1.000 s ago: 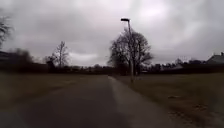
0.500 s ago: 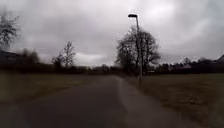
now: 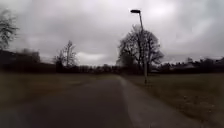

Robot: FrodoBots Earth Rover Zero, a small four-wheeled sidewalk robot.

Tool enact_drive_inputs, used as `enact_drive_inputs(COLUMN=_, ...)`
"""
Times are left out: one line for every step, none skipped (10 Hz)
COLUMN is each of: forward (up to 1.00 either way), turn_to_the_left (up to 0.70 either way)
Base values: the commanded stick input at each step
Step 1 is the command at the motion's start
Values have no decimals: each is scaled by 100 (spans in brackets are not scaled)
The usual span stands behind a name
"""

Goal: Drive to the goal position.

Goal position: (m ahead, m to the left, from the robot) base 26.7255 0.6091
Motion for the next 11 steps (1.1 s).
enact_drive_inputs(forward=100, turn_to_the_left=0)
enact_drive_inputs(forward=100, turn_to_the_left=0)
enact_drive_inputs(forward=100, turn_to_the_left=0)
enact_drive_inputs(forward=100, turn_to_the_left=0)
enact_drive_inputs(forward=100, turn_to_the_left=0)
enact_drive_inputs(forward=100, turn_to_the_left=0)
enact_drive_inputs(forward=100, turn_to_the_left=0)
enact_drive_inputs(forward=100, turn_to_the_left=0)
enact_drive_inputs(forward=100, turn_to_the_left=0)
enact_drive_inputs(forward=100, turn_to_the_left=0)
enact_drive_inputs(forward=100, turn_to_the_left=0)
